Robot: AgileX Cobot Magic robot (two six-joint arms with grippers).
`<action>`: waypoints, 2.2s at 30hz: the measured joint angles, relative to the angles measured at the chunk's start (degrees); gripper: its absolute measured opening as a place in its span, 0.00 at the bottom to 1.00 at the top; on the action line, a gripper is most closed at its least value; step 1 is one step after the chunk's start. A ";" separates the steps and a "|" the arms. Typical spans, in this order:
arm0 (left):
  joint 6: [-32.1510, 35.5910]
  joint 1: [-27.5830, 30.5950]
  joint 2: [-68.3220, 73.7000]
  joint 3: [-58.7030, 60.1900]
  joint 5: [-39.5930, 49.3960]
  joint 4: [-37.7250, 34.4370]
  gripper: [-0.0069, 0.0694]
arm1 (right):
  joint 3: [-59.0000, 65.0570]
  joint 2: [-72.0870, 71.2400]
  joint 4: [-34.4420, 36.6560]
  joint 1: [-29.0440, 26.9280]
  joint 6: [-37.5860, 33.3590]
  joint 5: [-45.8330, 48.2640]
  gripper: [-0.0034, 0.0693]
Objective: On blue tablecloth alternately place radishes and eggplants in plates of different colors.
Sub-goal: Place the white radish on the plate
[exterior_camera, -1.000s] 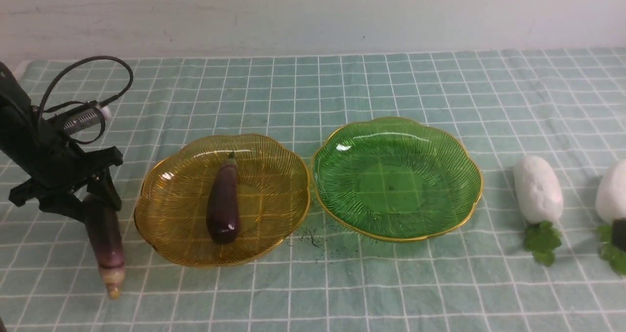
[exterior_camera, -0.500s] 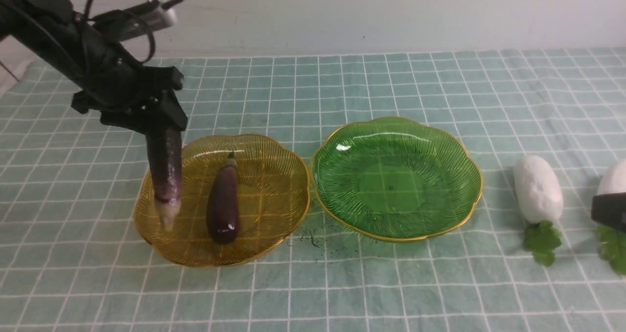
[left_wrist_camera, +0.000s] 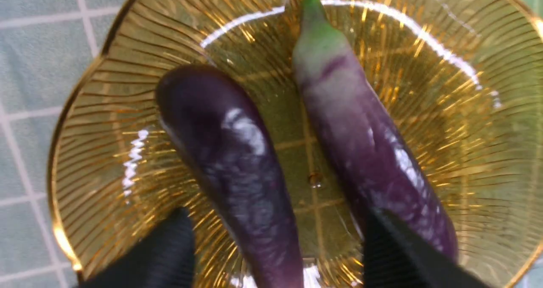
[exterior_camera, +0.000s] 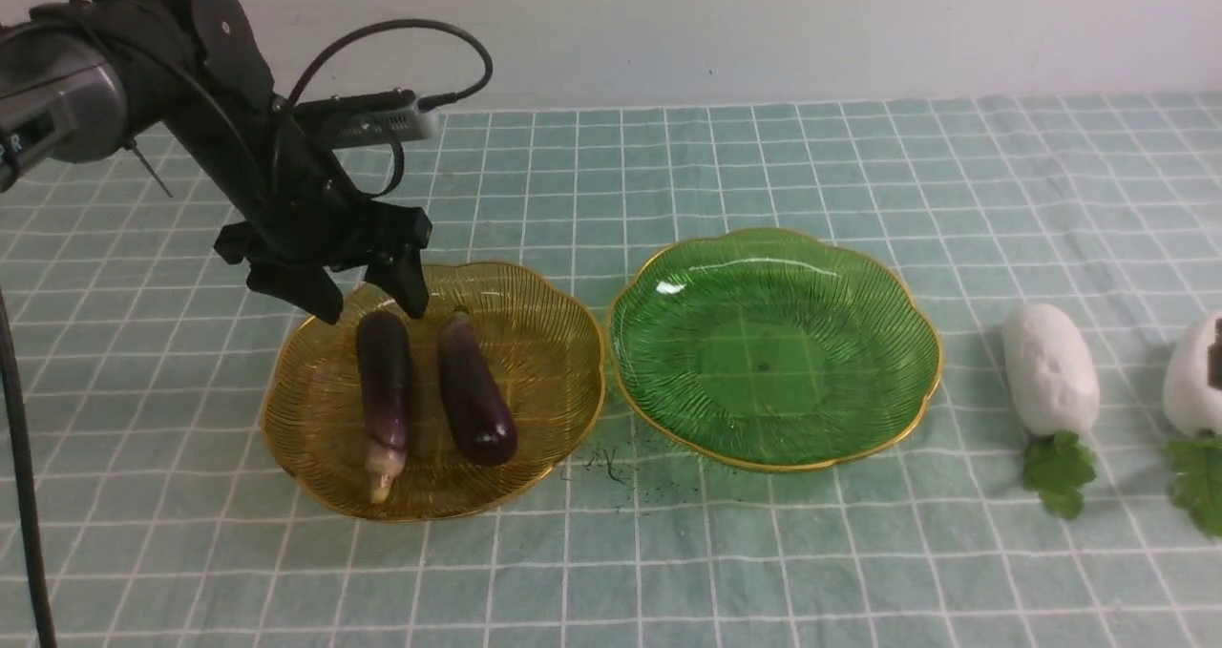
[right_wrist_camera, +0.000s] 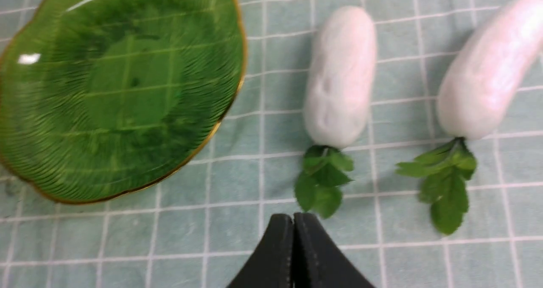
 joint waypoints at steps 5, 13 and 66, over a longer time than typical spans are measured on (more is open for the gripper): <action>0.90 -0.34 -10.74 3.52 0.73 -0.27 0.11 | -8.22 15.52 -0.38 0.00 1.44 -1.86 0.22; 3.10 -3.09 -37.26 25.61 1.29 -1.48 0.08 | -16.45 35.11 -0.16 0.00 1.50 -3.77 0.76; 3.29 -3.56 -64.06 52.04 -2.13 -3.89 0.08 | -45.73 47.89 17.68 11.90 -4.86 18.80 0.84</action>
